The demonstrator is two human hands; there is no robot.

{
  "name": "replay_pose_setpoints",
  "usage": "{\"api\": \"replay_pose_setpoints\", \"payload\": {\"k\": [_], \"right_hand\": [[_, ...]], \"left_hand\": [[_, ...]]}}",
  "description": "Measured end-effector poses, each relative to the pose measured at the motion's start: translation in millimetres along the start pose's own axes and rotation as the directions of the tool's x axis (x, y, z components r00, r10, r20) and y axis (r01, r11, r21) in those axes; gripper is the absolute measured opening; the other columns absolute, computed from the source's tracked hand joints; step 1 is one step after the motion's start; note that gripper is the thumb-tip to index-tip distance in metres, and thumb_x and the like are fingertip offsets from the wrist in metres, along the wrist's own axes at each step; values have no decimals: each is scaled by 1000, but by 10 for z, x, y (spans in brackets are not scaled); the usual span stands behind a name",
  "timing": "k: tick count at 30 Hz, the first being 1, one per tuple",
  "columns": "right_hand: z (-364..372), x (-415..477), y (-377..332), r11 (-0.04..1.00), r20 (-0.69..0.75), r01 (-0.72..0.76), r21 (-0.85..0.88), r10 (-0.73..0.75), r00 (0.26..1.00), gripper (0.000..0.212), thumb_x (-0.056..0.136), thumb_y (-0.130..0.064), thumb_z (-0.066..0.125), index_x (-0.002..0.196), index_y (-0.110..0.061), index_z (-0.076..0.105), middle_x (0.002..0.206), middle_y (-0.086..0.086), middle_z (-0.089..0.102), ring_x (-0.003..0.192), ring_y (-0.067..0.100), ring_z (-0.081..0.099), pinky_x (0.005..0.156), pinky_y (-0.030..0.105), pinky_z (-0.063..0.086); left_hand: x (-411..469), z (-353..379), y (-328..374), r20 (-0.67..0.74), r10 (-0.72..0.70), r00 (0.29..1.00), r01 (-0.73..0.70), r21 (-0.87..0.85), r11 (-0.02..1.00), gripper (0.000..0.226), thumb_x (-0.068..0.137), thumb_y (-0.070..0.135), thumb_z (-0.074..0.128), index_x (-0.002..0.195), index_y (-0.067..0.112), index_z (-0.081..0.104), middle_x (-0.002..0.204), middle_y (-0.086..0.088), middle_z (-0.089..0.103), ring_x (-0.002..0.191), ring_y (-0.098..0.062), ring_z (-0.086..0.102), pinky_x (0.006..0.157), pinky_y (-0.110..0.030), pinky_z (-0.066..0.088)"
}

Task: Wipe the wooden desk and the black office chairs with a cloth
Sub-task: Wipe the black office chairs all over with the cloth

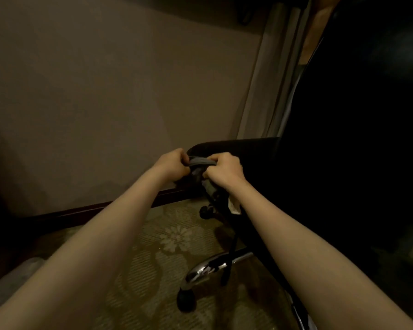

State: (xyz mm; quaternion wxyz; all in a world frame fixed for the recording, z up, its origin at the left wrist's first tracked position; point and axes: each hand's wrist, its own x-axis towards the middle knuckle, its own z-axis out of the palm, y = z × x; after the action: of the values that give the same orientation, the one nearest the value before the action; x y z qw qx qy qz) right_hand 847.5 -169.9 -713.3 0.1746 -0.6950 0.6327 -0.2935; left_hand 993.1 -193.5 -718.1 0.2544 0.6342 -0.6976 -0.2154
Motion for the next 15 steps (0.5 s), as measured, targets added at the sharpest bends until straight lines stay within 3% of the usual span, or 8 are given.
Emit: {"api": "replay_pose_setpoints", "payload": {"k": [4,7,9,11,13,15], "right_hand": [[54,351,-85,996,-219,15,83,4,976,40,83,-11,55,122,-18,63,113,8,63,106,27,59,85,27,49],[38,665,-80,997,-323,11,-80,-37,946,49,85,-8,49,133,-17,52,126,12,51,117,32,48,98,39,44],[-12,858,8,970,-332,-40,-239,-43,942,48,87,-7,48,135,-15,48,132,15,45,122,33,40,103,41,37],[-43,1004,119,961,-331,-132,-243,45,942,36,88,-13,51,125,-11,54,128,16,51,119,34,44,100,42,41],[-31,1072,177,960,-304,-213,-181,151,940,26,87,-20,55,109,-7,60,116,16,59,111,34,51,91,40,49],[26,1068,140,954,-243,-167,-250,105,964,26,86,-20,56,107,-5,60,112,16,59,109,34,52,88,38,49]], "left_hand": [[98,-255,119,-88,58,994,-52,75,996,38,93,16,52,130,15,46,129,-14,53,114,-26,51,85,-29,39],[232,-289,124,-84,67,994,-59,99,993,46,93,9,46,137,20,39,135,-13,47,115,-26,50,78,-28,38],[285,-262,9,-76,52,996,-41,141,989,46,93,8,46,137,20,39,136,-13,46,106,-23,51,75,-28,38],[292,-223,-146,-52,30,998,-21,170,985,44,93,10,48,135,19,40,134,-12,47,99,-19,49,76,-27,38],[297,-178,-295,-31,19,999,-12,213,977,43,92,11,50,134,19,42,133,-10,47,106,-21,50,79,-28,40],[293,-160,-413,-36,-14,999,22,225,974,42,91,10,51,132,19,44,133,-9,48,112,-23,51,81,-29,42]]}}
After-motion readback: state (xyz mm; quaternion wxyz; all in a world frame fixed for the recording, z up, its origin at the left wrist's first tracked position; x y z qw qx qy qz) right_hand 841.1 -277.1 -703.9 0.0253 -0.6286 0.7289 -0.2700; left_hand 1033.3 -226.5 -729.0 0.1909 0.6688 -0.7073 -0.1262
